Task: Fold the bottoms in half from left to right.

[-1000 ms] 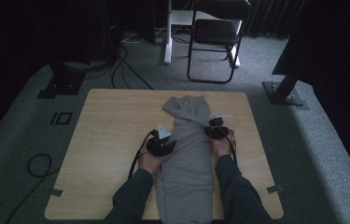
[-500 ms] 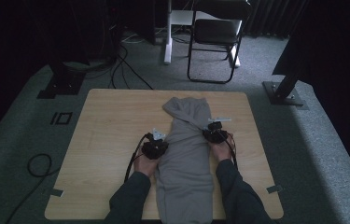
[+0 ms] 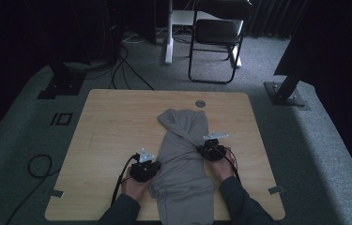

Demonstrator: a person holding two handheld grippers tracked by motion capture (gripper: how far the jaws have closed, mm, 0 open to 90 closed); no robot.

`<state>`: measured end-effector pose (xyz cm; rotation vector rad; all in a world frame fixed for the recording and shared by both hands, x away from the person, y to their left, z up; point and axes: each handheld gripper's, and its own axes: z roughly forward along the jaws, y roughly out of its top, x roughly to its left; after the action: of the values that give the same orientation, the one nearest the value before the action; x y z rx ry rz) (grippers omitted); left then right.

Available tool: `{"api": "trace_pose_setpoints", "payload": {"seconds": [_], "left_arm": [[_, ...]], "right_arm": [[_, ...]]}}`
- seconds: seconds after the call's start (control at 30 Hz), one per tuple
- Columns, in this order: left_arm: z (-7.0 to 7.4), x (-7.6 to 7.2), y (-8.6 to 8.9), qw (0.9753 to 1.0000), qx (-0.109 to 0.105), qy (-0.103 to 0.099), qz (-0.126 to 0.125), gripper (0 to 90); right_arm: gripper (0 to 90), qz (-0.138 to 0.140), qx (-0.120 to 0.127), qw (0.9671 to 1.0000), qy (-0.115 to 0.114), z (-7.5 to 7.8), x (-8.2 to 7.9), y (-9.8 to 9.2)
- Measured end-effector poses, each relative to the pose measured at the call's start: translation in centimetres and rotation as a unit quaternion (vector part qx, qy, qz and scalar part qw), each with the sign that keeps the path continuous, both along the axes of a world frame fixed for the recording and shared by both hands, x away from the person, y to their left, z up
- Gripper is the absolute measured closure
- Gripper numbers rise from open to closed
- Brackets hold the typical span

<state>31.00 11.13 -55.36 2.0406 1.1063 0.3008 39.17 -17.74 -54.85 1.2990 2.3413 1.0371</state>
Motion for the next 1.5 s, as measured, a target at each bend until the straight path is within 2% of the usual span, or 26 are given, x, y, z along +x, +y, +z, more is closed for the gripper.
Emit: {"api": "trace_pose_setpoints", "payload": {"seconds": [0.07, 0.13, 0.23, 0.27, 0.4, 0.53, 0.7, 0.77, 0.8, 0.87, 0.93, 1.03, 1.07, 1.1, 1.17, 1.2, 1.27, 1.33, 1.37, 1.43, 1.5], "left_arm": [[0.1, -0.2, 0.0, 1.0, 0.004, -0.004, -0.006, 82.9], [0.4, -0.1, 0.2, 0.9996, 0.008, -0.026, -0.009, 76.4], [0.8, 0.6, 0.3, 0.9986, 0.002, -0.053, -0.001, 70.6], [0.8, 1.1, 0.3, 0.9983, 0.001, -0.058, 0.002, 69.3], [0.7, 2.5, 0.2, 0.9978, -0.005, -0.064, 0.014, 67.7], [0.6, 3.4, -0.4, 0.9977, -0.001, -0.065, 0.015, 67.9], [0.2, 3.8, -1.0, 0.9979, 0.001, -0.063, 0.015, 69.9], [0.1, 3.7, -1.1, 0.998, 0.003, -0.061, 0.014, 73.5], [0.0, 3.6, -1.3, 0.998, 0.011, -0.061, 0.008, 73.5], [-0.1, 3.6, -1.6, 0.9978, 0.026, -0.06, 0.006, 81.5], [-0.1, 3.5, -1.8, 0.9974, 0.039, -0.06, 0.001, 85.3], [-0.1, 3.4, -1.9, 0.9974, 0.044, -0.057, -0.002, 87.9], [-0.1, 3.4, -1.8, 0.9974, 0.043, -0.057, -0.001, 88.2], [-0.1, 3.4, -1.9, 0.9974, 0.045, -0.056, -0.002, 88.4], [-0.2, 3.3, -1.9, 0.9973, 0.049, -0.055, -0.003, 88.7], [-0.2, 3.3, -1.9, 0.9973, 0.05, -0.055, -0.003, 88.7], [-0.2, 3.3, -1.9, 0.9974, 0.048, -0.053, -0.002, 88.8], [-0.2, 3.3, -1.9, 0.9974, 0.049, -0.054, -0.002, 88.8], [-0.2, 3.3, -1.9, 0.9973, 0.05, -0.054, -0.002, 88.8], [-0.2, 3.3, -1.9, 0.9973, 0.05, -0.053, -0.002, 88.8], [-0.2, 3.3, -1.9, 0.9975, 0.048, -0.053, -0.002, 88.7]], "right_arm": [[80.2, 0.008, 0.005, 0.9999, 0.008, 0.1, -0.4, 0.0], [66.8, 0.006, 0.004, 0.9998, 0.017, 0.4, -0.6, 0.2], [60.4, 0.012, 0.012, 0.9998, -0.008, 1.2, -0.7, 0.6], [59.0, 0.012, 0.011, 0.9996, -0.024, 1.8, -0.5, 0.9], [62.0, 0.03, 0.007, 0.9981, -0.053, 3.3, 1.0, 2.8], [64.6, 0.052, -0.005, 0.9961, -0.071, 3.7, 3.1, 5.2], [60.5, 0.069, -0.037, 0.9943, -0.073, 2.8, 5.2, 8.0], [59.6, 0.074, -0.045, 0.9934, -0.076, 2.6, 5.6, 8.5], [58.9, 0.073, -0.056, 0.9926, -0.079, 2.5, 5.9, 8.9], [55.0, 0.075, -0.072, 0.992, -0.071, 2.1, 7.0, 9.9], [55.0, 0.072, -0.09, 0.9918, -0.056, 1.6, 7.6, 10.4], [76.4, 0.072, -0.118, 0.989, -0.051, 1.4, 8.0, 10.6], [81.9, 0.069, -0.11, 0.9903, -0.049, 1.7, 8.0, 10.4], [85.3, 0.064, -0.088, 0.993, -0.045, 2.2, 7.9, 10.1], [86.0, 0.057, -0.042, 0.9962, -0.05, 3.7, 7.8, 9.0], [86.1, 0.049, -0.022, 0.9969, -0.057, 4.6, 7.7, 8.2], [86.1, 0.025, 0.035, 0.9969, -0.066, 6.0, 7.5, 6.0], [85.7, -0.01, 0.088, 0.9939, -0.065, 6.5, 7.5, 3.3], [85.8, -0.033, 0.112, 0.9912, -0.062, 6.3, 7.5, 1.9], [80.8, -0.088, 0.141, 0.9849, -0.05, 5.2, 7.6, -0.7], [77.4, -0.126, 0.145, 0.9813, -0.007, 3.4, 7.9, -2.5]]}}
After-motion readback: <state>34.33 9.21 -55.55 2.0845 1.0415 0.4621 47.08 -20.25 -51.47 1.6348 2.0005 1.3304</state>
